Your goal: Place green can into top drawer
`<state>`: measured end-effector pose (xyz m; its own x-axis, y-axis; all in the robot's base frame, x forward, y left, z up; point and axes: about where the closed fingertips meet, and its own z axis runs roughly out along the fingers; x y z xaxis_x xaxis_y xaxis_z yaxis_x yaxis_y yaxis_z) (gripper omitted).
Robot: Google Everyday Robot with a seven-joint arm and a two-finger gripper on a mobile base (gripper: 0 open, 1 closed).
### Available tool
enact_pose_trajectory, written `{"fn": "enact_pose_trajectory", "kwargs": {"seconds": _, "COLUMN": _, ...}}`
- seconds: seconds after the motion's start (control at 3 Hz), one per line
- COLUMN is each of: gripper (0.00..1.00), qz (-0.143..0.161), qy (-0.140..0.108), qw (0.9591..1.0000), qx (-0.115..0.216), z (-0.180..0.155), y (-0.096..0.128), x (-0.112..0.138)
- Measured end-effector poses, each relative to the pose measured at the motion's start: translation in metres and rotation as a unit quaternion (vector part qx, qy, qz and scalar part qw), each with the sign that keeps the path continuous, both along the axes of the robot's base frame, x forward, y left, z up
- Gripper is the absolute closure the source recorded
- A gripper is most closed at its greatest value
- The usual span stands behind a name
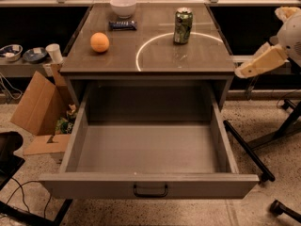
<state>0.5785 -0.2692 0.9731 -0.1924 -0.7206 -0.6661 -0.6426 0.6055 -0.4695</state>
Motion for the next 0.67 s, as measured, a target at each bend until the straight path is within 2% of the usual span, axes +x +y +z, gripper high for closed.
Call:
{"fn": "enact_pose_trajectory", "kwargs": {"seconds": 0.33, "gripper": 0.0, "qz": -0.04, "qy": -0.028, "qw": 0.9988, "qx": 0.002, "z": 0.0204, "y": 0.006, "x": 0.0359}}
{"fn": "enact_pose_trajectory", "kwargs": {"seconds": 0.67, "gripper": 0.0, "qz": -0.06, "qy": -0.018, "qw": 0.9978, "qx": 0.023, "z": 0.0197, "y": 0.0116, "x": 0.0414}}
